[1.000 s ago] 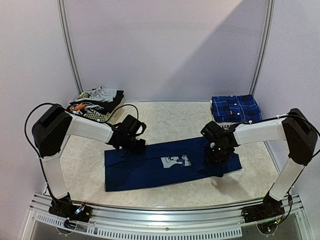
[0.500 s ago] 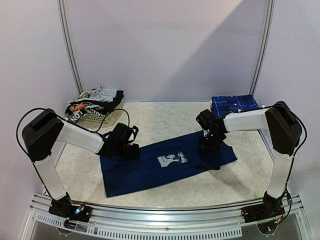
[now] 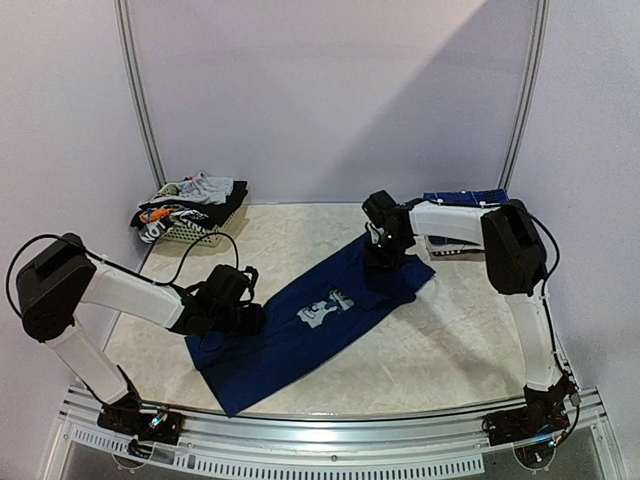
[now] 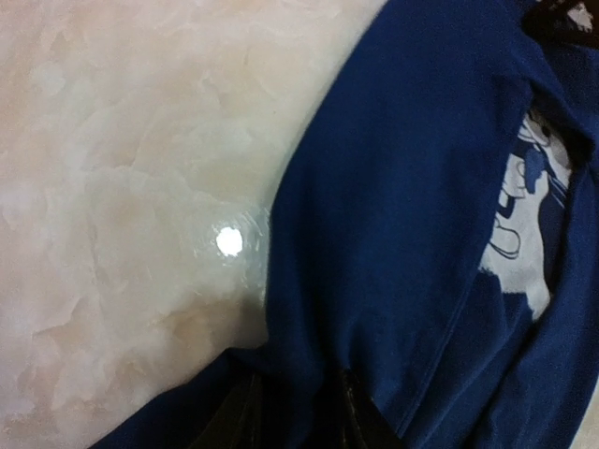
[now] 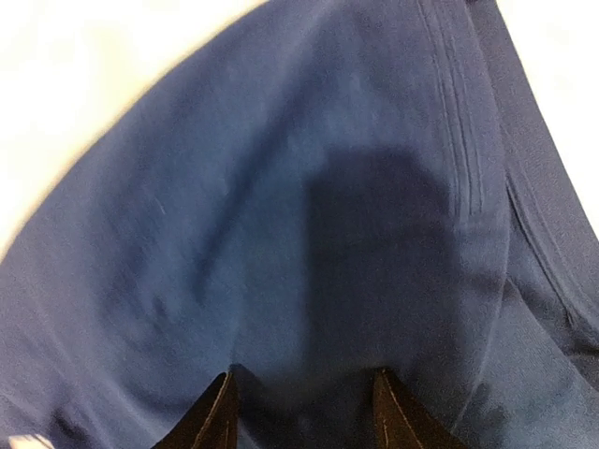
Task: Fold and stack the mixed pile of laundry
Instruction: Rotate the rectangle-folded T-shirt at the center of the board.
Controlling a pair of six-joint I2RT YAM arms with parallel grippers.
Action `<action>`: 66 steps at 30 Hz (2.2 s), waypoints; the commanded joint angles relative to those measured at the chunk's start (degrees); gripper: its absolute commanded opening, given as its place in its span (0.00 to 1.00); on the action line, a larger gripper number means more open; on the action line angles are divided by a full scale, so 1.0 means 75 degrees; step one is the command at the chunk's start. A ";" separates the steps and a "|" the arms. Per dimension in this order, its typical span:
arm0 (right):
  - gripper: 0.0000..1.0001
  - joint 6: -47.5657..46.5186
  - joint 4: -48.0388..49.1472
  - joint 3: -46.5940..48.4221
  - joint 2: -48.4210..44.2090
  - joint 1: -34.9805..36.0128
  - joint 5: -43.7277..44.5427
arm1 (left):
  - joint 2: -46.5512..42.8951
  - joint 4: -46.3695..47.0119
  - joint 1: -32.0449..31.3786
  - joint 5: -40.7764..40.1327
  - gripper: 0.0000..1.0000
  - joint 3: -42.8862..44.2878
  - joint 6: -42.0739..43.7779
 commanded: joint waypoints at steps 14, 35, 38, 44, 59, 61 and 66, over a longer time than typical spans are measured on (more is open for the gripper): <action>0.51 -0.0306 -0.0811 0.5234 0.3674 -0.0949 -0.3219 | 0.2309 -0.0229 -0.2488 0.1579 0.28 0.1410 -0.2111; 0.62 -0.1415 0.0213 0.5263 0.2580 -0.0773 -0.4393 | 0.1043 -0.4400 -0.2823 -0.2833 0.68 0.3669 -0.0666; 0.70 -0.1580 0.0304 0.4960 0.1928 -0.0648 -0.4121 | 0.1170 -0.4247 -0.2395 -0.2694 0.70 0.4083 -0.0051; 0.78 -0.1588 0.0336 0.4040 0.0505 -0.0628 -0.3216 | 0.1820 -0.3778 -0.1168 -0.1275 0.67 0.5036 0.0994; 0.89 -0.0631 0.2185 -0.3212 -0.4930 -0.0552 -0.1921 | 0.4844 -0.4748 0.0814 0.1244 0.53 0.8659 0.1998; 0.90 -0.0499 0.2313 -0.3817 -0.5447 -0.0486 -0.1853 | 0.5167 -0.4979 0.0880 0.1224 0.51 0.9065 0.2017; 0.90 -0.0384 0.2200 -0.4698 -0.6526 -0.0189 -0.1526 | 0.5635 -0.5231 0.0929 0.1220 0.46 0.9588 0.2011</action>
